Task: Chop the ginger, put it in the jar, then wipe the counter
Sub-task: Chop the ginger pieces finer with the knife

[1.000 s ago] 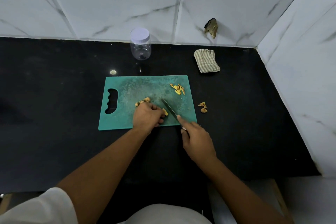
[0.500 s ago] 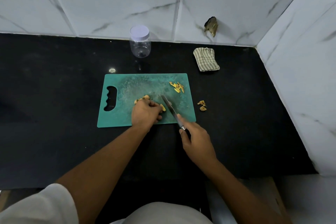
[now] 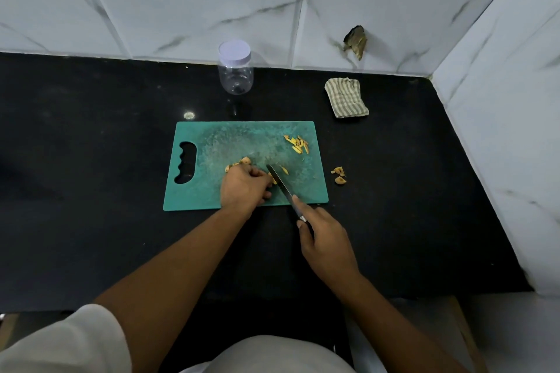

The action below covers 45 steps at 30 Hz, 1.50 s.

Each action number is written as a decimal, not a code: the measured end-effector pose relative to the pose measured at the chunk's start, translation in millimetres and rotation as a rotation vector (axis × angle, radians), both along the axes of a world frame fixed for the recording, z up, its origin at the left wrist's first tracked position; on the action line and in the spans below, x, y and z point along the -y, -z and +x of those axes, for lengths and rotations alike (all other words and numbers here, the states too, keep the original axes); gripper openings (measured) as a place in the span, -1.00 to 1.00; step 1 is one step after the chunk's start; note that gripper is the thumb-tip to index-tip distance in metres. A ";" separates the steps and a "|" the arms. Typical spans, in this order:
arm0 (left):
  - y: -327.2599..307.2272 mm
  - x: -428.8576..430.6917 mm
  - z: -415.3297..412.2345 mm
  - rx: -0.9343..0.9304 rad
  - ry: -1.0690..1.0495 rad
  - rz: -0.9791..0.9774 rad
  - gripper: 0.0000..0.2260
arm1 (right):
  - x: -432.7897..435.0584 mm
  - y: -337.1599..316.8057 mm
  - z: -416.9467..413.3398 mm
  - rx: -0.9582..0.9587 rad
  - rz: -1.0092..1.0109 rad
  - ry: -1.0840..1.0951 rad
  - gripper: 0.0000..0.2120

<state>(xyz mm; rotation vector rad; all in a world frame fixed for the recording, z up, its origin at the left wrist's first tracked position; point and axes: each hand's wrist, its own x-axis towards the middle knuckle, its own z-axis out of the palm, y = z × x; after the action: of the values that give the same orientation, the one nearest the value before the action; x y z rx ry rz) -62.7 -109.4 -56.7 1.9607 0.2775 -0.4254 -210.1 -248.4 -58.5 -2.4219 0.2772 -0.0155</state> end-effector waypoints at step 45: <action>1.3 -2.4 -2.2 -0.001 0.009 -0.046 -0.94 | 3.8 -6.2 3.2 0.014 0.048 0.035 -0.46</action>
<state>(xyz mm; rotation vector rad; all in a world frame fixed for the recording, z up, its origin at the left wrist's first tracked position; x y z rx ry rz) -64.9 -107.1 -58.0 1.9171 0.2576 -0.4347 -206.9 -252.1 -52.3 -2.3681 0.3101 -0.0413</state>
